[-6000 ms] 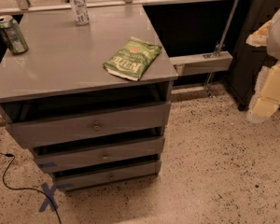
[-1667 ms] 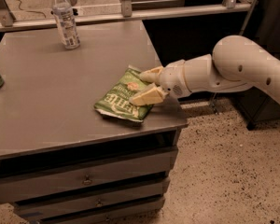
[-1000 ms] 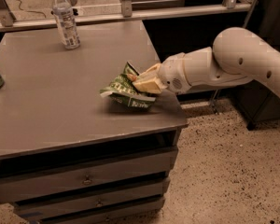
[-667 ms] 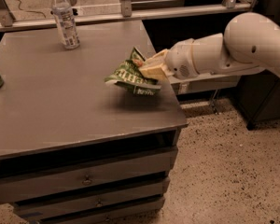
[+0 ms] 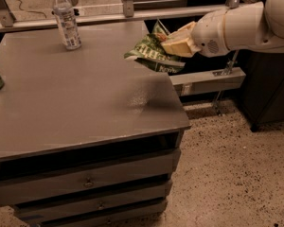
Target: Move green jalapeno chip bag near blue plastic bottle
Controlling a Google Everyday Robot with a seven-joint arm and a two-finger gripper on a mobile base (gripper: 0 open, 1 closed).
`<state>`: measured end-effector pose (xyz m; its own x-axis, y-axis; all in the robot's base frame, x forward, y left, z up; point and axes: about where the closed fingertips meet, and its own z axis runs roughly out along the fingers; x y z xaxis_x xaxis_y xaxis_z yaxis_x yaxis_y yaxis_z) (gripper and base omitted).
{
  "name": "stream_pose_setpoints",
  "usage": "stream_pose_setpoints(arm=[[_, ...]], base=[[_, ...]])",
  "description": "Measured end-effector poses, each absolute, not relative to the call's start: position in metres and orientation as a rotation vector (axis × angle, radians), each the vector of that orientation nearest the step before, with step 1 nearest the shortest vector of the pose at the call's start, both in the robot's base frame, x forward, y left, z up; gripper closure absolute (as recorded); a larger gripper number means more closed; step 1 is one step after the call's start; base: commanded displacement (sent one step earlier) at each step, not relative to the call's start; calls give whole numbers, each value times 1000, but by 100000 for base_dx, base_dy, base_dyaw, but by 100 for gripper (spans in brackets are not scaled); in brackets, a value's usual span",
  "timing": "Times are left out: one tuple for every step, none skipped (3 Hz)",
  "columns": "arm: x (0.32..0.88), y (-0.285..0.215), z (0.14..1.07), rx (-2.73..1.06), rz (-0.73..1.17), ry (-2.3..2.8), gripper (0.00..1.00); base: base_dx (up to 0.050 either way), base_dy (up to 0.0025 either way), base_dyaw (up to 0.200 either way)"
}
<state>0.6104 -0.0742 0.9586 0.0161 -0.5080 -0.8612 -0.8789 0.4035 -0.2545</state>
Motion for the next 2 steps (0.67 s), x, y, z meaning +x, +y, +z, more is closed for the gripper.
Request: stream_pose_setpoints(arm=[[621,-64,956,-1247,466,1596,100],[646,-41,959,-1272,470,1515,100]], base=[[0,0,0],[0,0,0]])
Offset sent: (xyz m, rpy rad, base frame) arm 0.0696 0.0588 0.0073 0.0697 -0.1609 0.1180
